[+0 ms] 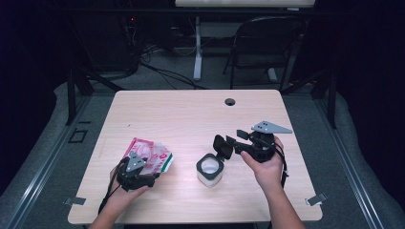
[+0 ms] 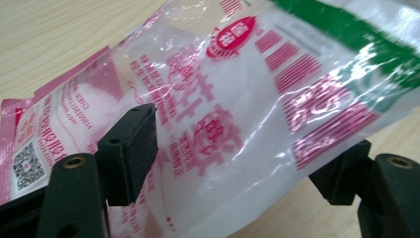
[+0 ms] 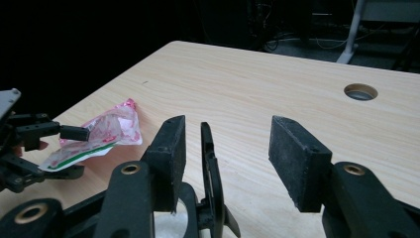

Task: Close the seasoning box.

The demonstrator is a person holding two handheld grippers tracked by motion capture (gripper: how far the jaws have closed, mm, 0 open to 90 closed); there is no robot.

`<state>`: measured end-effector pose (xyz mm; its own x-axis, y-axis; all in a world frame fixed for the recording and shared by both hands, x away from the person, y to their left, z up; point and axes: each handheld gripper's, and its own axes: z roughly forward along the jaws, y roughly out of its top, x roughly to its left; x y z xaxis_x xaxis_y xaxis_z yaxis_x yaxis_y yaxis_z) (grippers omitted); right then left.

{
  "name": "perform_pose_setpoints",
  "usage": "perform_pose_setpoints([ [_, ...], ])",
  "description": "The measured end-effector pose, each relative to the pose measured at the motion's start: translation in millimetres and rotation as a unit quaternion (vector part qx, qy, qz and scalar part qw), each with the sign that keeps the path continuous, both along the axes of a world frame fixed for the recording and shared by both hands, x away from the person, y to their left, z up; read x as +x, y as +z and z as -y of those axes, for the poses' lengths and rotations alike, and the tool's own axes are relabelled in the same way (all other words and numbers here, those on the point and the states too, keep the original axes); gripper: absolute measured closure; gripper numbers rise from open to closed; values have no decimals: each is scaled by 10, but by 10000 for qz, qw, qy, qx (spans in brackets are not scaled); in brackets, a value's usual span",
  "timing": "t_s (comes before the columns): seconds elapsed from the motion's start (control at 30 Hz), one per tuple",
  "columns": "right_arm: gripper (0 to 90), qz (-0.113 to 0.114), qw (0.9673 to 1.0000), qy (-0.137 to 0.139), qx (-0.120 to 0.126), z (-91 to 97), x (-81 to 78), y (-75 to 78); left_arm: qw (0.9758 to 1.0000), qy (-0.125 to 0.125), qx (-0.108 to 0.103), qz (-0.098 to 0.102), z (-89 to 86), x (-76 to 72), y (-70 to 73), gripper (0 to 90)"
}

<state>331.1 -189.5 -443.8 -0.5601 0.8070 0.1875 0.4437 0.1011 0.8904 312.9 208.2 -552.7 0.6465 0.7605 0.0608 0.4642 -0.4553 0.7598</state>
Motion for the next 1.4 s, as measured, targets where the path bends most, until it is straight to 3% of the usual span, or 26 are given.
perform_pose_setpoints([
  [0.2, 493, -96, 9999, -38, -27, 42, 38, -31, 9999, -50, -71, -59, 71, -21, 45, 295],
  [0.37, 503, -141, 9999, -63, -30, 57, 58, -62, 9999, -136, -51, -10, 116, -46, 75, 302],
  [0.53, 511, -225, 9997, -104, -85, 79, 92, -114, 9997, -181, -161, 18, 163, -73, 109, 304],
  [0.67, 520, -233, 9996, -124, -105, 87, 101, -125, 9994, -251, -253, 12, 196, -93, 133, 306],
  [1.03, 563, -174, 9996, -216, -101, 120, 87, -112, 9989, -426, -194, 64, 334, -144, 149, 324],
  [1.4, 572, -203, 9994, -258, -79, 155, 84, -141, 9976, -566, -390, -57, 442, -162, 164, 360],
])
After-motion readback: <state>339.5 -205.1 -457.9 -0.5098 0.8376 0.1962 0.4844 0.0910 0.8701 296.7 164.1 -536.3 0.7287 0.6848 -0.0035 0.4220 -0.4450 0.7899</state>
